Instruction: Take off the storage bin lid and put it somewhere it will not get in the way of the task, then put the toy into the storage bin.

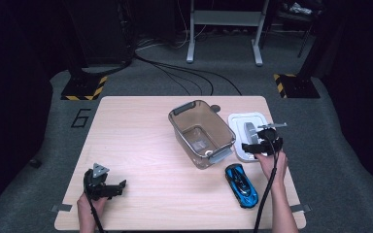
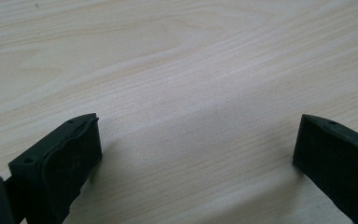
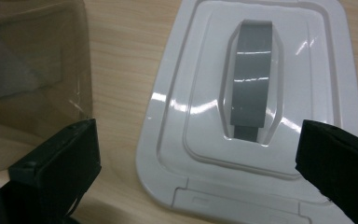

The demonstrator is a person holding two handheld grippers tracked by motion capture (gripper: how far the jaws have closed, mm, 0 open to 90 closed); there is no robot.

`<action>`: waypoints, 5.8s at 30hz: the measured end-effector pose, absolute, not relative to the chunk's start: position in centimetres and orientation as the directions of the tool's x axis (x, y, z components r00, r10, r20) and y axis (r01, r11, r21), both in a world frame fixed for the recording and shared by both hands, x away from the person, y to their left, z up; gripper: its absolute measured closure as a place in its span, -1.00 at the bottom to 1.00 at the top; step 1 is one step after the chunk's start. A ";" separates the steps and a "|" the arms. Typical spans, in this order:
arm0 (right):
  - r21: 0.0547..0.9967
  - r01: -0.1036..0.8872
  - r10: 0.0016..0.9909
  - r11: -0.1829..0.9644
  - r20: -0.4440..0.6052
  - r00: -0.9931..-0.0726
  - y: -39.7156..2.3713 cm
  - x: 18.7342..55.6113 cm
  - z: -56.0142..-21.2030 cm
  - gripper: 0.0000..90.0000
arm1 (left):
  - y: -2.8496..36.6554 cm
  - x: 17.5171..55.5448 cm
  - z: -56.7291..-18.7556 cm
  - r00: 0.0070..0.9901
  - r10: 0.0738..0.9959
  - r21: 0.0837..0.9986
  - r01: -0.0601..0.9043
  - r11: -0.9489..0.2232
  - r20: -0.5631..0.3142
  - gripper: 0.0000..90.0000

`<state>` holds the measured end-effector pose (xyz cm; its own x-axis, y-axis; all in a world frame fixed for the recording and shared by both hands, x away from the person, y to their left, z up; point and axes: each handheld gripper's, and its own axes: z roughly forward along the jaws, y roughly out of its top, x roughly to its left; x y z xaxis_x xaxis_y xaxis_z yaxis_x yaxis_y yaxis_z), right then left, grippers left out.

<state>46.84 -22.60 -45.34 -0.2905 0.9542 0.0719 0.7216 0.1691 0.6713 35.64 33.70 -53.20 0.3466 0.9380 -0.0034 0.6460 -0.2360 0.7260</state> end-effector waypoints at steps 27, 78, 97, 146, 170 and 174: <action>0.638 0.714 0.905 0.289 0.061 -0.420 -17.7 41.3 -46.8 -1.00 | 33.7 35.6 -53.2 0.347 0.938 0.726 0.646 -0.237 -0.003 -0.98; 0.711 0.673 0.916 0.204 0.104 -0.387 -18.3 38.1 -46.1 -0.46 | 33.7 35.6 -53.2 0.347 0.938 0.726 0.646 -0.236 -0.004 -0.98; 0.771 0.616 0.936 0.162 0.078 -0.344 -20.1 39.1 -42.7 -0.46 | 33.7 35.7 -53.2 0.346 0.938 0.726 0.646 -0.236 -0.003 -0.98; 0.794 0.586 0.954 0.159 0.029 -0.298 -20.3 45.9 -38.6 -0.46 | 33.7 35.7 -53.2 0.344 0.939 0.729 0.643 -0.233 -0.003 -0.98; 0.830 0.517 0.955 0.208 -0.059 -0.290 -19.1 50.0 -35.4 -0.46 | 33.7 35.7 -53.2 0.347 0.938 0.727 0.646 -0.235 -0.004 -0.98; 0.842 0.494 0.955 0.216 -0.075 -0.288 -19.0 50.3 -34.7 -0.46 | 33.7 35.7 -53.2 0.344 0.939 0.729 0.643 -0.235 -0.002 -0.98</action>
